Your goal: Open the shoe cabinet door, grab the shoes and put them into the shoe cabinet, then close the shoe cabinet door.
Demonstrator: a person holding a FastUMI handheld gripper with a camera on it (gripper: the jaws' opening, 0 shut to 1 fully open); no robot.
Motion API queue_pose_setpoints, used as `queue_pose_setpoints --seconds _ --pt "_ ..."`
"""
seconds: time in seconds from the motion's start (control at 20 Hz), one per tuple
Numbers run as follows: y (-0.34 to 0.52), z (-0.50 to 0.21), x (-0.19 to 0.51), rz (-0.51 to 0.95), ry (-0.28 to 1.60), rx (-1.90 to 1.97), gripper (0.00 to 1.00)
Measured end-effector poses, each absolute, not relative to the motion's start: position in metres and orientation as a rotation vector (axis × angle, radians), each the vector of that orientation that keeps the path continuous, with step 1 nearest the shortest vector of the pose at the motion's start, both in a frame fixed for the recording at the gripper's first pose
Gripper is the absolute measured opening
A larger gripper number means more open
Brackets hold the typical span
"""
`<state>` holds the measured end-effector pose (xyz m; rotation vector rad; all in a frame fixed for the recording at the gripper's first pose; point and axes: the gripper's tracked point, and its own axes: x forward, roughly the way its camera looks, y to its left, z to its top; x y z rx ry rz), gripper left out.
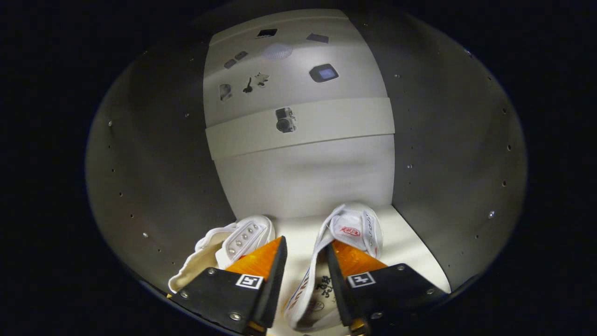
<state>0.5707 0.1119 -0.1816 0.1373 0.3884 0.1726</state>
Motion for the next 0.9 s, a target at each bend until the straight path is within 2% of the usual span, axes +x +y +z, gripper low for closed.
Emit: queue_pose_setpoints --seconds 0.2,0.4,0.55,0.9 --pt "0.116 -0.143 0.526 0.146 0.325 0.097 0.69" --pt "0.137 -0.103 0.442 0.166 0.249 0.112 0.87" --pt "0.146 -0.098 0.374 0.157 0.263 0.089 0.93" --pt "0.125 -0.065 0.236 0.088 0.222 0.136 0.93"
